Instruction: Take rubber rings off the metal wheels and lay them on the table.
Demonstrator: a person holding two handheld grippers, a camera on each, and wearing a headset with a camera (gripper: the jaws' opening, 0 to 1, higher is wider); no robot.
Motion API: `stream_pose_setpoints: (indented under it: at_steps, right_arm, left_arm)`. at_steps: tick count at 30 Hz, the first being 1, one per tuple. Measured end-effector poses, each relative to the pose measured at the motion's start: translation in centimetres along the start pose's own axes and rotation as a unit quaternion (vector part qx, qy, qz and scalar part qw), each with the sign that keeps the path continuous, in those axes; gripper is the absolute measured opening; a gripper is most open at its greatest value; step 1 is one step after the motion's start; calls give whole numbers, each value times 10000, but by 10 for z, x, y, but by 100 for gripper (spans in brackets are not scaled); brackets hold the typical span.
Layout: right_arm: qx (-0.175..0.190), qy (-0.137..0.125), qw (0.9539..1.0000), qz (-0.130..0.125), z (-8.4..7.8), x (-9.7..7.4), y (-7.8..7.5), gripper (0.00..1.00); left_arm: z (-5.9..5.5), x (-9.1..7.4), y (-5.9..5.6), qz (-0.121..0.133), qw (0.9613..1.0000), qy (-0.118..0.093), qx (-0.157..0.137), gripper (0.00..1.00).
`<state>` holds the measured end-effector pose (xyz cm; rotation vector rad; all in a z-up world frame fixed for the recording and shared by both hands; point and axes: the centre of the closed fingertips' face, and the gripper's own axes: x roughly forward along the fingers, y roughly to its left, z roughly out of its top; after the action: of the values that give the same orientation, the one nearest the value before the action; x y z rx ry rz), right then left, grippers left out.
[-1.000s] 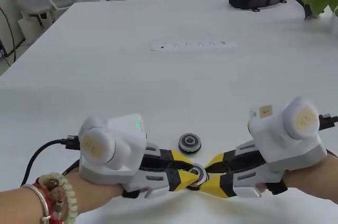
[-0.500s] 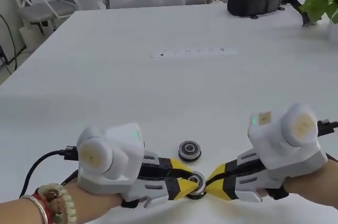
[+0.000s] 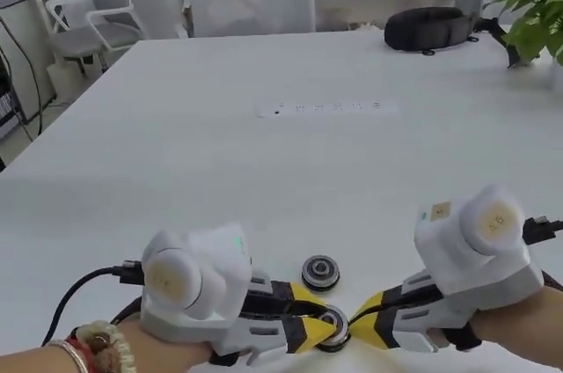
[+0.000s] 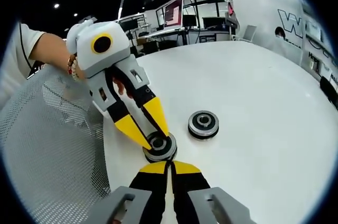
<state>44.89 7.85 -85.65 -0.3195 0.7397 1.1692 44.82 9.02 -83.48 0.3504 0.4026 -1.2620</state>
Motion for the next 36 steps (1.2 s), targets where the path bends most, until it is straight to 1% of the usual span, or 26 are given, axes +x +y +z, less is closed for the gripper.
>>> stream_pose_setpoints:
  at_steps: [1,3,6,8,9,12,15,17,18,19,21,22,24,27,30,34,36]
  right_arm:
    - [-39,-52,10000,-38,3,-1,-1,0]
    - [26,-51,9999,-82,4,-3,-4,0]
    - [147,-49,9999,-61,3,-2,-5,0]
    - [558,-112,9984,6,3,-2,-4,0]
    - [824,-193,9964,58,4,-2,-5,0]
    - [1412,-364,9891,208,5,-4,-5,0]
    - [2114,-572,9750,379,9,-7,-7,0]
    - [2374,-670,9678,491,11,-8,-5,0]
    - [2358,-615,9688,450,9,-8,-6,0]
    - [2360,-641,9685,473,10,-8,-6,0]
    - [2448,-655,9661,497,11,-8,-3,0]
    - [2456,-659,9659,493,11,-8,-4,0]
    - [2414,-666,9670,469,11,-8,-4,0]
    - [2403,-667,9674,439,11,-8,-6,0]
    - [2394,-651,9678,422,12,-8,-6,0]
    - [2529,-687,9641,436,13,-8,-6,0]
    - [2765,-727,9572,451,14,-8,-6,0]
  left_arm:
    - [0,0,0,0,10000,-1,-3,6]
    - [0,0,1,17,10000,-4,2,6]
    - [0,0,1,19,10000,-8,1,6]
    - [0,0,2,19,10000,-3,17,6]
    - [0,0,2,19,10000,0,17,6]
    - [0,1,2,16,10000,-4,23,6]
    - [1,1,2,10,10000,-15,32,6]
    - [1,1,2,5,10000,-25,33,6]
    - [1,1,2,3,10000,-28,36,6]
    - [1,1,2,-2,10000,-30,39,6]
    - [1,1,2,-8,10000,-30,42,6]
    - [1,2,2,-9,10000,-31,39,6]
    - [1,2,3,-14,10000,-41,-23,6]
    - [1,3,4,-20,9999,-59,-89,6]
    - [1,3,4,-18,10000,-48,-55,6]
    - [1,3,4,-30,10000,-14,22,6]
    - [1,3,5,-26,10000,-14,23,6]
